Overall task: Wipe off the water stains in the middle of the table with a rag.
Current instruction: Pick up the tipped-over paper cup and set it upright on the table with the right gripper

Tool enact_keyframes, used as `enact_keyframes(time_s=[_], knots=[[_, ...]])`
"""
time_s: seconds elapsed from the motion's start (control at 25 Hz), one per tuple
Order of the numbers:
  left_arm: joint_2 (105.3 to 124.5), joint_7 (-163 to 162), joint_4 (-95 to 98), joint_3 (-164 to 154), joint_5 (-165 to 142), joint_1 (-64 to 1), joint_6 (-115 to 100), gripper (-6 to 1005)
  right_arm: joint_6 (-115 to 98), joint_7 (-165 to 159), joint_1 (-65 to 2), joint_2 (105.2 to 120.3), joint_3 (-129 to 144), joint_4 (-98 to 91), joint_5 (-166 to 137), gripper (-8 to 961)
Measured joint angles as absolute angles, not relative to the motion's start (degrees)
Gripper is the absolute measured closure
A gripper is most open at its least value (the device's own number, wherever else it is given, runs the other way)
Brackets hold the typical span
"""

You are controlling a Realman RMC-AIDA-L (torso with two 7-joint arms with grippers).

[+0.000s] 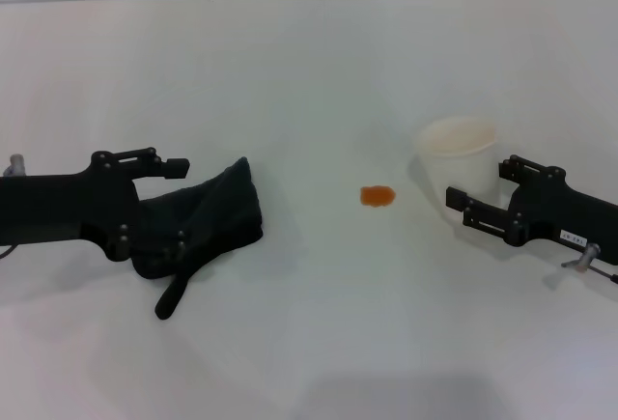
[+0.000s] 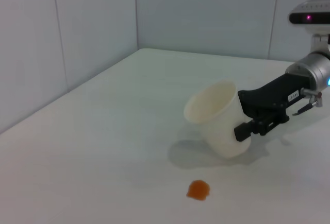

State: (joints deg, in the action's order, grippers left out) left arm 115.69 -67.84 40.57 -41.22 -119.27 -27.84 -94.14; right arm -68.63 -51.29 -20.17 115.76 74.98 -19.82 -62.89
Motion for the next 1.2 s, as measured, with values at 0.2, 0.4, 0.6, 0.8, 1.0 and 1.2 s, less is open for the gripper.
enact_keyframes(time_s=[0.2, 0.4, 0.6, 0.8, 1.0, 1.2], knots=[[115.93, -67.37, 40.53, -41.32, -119.35, -27.83, -94.13, 202, -69.47, -50.81, -20.11, 115.75, 74.97, -19.36, -62.87, 261], [115.98, -66.67, 40.52, -41.31, -119.74, -27.62, -94.43, 203, -70.28, -50.74, -19.94, 115.75, 74.97, -19.31, -62.84, 260], [115.99, -66.95, 40.76, -41.31, -120.23, -27.6, -94.72, 204, -70.28, -50.65, -19.89, 115.71, 74.97, -19.27, -62.83, 260], [116.1, -66.97, 40.88, -41.31, -120.21, -27.58, -94.85, 205, -69.7, -50.56, -20.09, 115.67, 74.96, -19.25, -62.83, 260], [116.12, -66.97, 40.96, -41.24, -120.16, -27.41, -95.06, 207, -69.26, -50.05, -20.14, 115.66, 74.97, -18.79, -62.83, 260], [116.11, -66.87, 40.96, -41.21, -120.06, -27.42, -95.1, 208, -68.09, -49.96, -20.42, 115.69, 74.96, -18.21, -62.81, 259]])
